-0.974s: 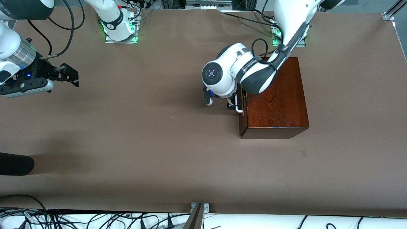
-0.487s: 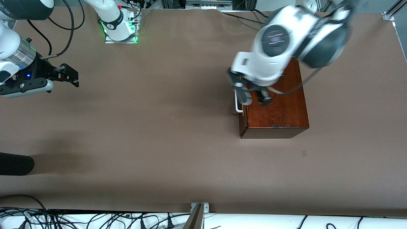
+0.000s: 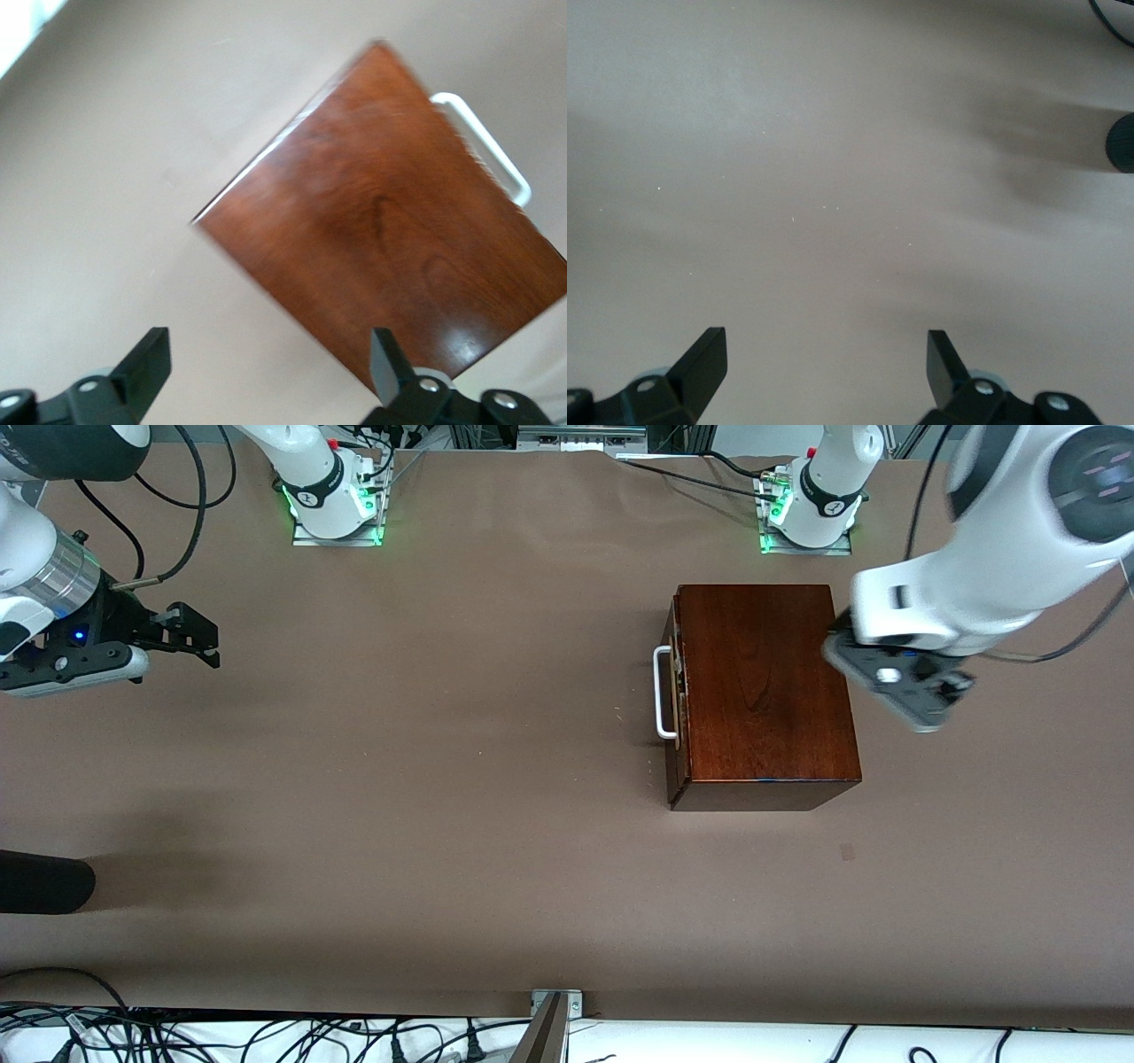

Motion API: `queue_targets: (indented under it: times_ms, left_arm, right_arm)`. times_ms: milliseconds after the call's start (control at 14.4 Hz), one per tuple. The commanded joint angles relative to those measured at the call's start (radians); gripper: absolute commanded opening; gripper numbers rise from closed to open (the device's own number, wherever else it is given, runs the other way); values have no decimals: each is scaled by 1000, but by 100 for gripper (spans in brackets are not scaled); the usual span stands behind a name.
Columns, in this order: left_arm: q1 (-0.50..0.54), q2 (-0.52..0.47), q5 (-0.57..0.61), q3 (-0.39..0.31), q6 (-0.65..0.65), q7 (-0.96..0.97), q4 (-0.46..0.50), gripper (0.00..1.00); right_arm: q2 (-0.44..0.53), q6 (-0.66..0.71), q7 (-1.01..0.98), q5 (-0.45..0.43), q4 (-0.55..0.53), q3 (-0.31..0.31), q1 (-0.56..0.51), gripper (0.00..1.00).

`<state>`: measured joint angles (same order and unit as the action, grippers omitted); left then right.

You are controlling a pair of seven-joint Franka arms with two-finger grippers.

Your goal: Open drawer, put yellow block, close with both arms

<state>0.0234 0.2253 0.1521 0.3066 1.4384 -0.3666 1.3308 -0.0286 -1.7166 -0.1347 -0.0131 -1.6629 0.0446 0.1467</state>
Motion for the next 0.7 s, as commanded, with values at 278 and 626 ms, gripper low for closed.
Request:
queue_targets:
  times_ms: [278,626]
  left_arm:
    - [-42,-248,-134,-230,150,380,258,100]
    - [-65,-261,-134,-290,183,397,283,100]
  right_arm:
    - [-7,6,4,5,20,-6,-9,100]
    - [-7,0,4,5,20,-5,-9,100]
